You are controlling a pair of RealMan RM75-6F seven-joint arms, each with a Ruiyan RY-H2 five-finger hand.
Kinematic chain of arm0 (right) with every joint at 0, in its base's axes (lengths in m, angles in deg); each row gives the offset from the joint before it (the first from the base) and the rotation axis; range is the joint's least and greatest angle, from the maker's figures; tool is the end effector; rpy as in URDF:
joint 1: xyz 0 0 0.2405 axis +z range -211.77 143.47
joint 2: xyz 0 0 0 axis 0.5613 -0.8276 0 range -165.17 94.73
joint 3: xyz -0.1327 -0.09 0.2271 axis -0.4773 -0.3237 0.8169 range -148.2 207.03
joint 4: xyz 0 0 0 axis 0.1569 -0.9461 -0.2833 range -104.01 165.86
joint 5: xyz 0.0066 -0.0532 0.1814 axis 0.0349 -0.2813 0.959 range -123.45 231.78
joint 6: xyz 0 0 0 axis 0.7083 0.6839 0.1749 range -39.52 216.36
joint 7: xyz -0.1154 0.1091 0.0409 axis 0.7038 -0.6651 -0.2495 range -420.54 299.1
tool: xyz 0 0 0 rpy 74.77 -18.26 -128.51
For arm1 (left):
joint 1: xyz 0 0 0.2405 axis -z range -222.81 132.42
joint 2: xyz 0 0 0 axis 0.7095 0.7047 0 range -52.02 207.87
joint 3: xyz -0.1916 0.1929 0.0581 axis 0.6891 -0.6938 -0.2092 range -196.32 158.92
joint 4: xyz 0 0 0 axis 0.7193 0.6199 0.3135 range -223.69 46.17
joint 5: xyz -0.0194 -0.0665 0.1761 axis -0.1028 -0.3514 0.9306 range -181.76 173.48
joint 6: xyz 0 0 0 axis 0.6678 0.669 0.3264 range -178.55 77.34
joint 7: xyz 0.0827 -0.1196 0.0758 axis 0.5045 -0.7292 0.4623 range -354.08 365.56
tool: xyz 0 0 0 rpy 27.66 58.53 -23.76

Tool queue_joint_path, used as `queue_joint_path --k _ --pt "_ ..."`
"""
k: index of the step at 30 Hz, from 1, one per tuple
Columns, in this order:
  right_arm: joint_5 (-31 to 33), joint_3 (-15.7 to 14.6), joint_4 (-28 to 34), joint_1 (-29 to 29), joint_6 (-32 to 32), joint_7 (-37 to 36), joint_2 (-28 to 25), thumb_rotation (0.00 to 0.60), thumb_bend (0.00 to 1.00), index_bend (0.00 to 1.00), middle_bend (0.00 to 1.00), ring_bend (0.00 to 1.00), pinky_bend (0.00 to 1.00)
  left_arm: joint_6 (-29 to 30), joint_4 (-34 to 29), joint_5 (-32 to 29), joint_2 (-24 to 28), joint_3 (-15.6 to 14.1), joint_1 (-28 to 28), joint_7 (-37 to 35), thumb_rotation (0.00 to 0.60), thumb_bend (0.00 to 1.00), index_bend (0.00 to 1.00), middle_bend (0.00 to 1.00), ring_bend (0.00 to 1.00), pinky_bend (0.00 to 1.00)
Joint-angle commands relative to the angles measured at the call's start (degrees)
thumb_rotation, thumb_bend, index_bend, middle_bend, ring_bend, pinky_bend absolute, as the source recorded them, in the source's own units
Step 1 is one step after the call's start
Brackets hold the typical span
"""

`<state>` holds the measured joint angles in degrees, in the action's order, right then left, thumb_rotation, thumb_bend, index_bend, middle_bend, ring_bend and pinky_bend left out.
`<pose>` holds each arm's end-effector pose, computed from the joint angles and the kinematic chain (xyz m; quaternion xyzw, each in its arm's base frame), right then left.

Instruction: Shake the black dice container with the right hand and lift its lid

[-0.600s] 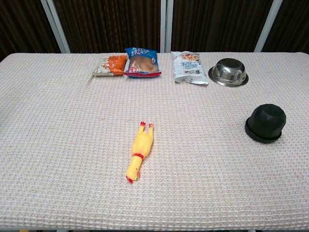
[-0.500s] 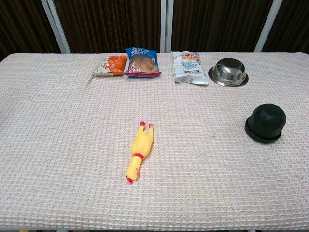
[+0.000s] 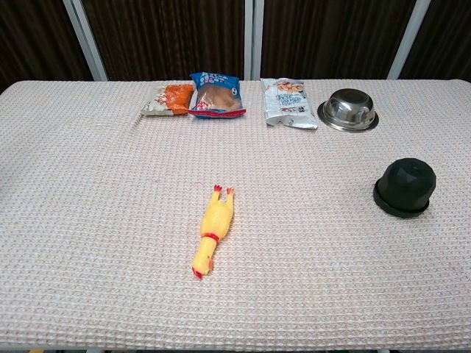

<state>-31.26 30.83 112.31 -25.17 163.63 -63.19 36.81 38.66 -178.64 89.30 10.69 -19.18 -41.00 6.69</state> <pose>-0.3478 -0.2205 0.1291 0.6382 -0.4223 0.3429 0.5448 -0.3096 0.1852 0.1667 -0.6275 -0.3574 -0.4120 0.5557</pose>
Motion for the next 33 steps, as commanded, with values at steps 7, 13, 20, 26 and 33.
queue_joint_path --k 7,13,20,26,33 --pt "1.03 1.0 -1.37 3.96 -5.75 -5.15 3.31 0.6 0.02 0.0 0.04 0.0 0.0 -0.2 1.15 -0.33 -0.78 0.09 0.05 -0.64 0.6 0.09 0.13 0.11 0.03 0.17" --pt "3.94 2.37 -2.06 8.27 -13.47 -6.58 4.94 0.6 0.03 0.0 0.04 0.0 0.0 -1.25 2.25 -1.11 -0.48 -0.11 0.16 -2.03 0.6 0.09 0.13 0.11 0.03 0.17" --pt "5.45 3.21 -2.57 11.95 -18.36 -5.97 7.78 0.6 0.03 0.0 0.04 0.0 0.0 -0.98 2.76 -1.25 -0.52 0.04 0.09 -2.92 0.6 0.09 0.13 0.11 0.03 0.17" --pt "6.6 3.49 -2.53 13.73 -20.5 -5.52 9.16 0.6 0.03 0.0 0.04 0.0 0.0 -1.17 2.38 -0.96 -0.25 0.03 0.36 -3.1 0.6 0.09 0.13 0.11 0.03 0.17" --pt "8.21 3.81 -4.0 14.94 -21.44 -3.73 11.09 0.6 0.03 0.0 0.05 0.0 0.0 -1.22 2.4 -1.09 -0.31 0.05 0.38 -3.13 0.6 0.09 0.13 0.11 0.03 0.17"
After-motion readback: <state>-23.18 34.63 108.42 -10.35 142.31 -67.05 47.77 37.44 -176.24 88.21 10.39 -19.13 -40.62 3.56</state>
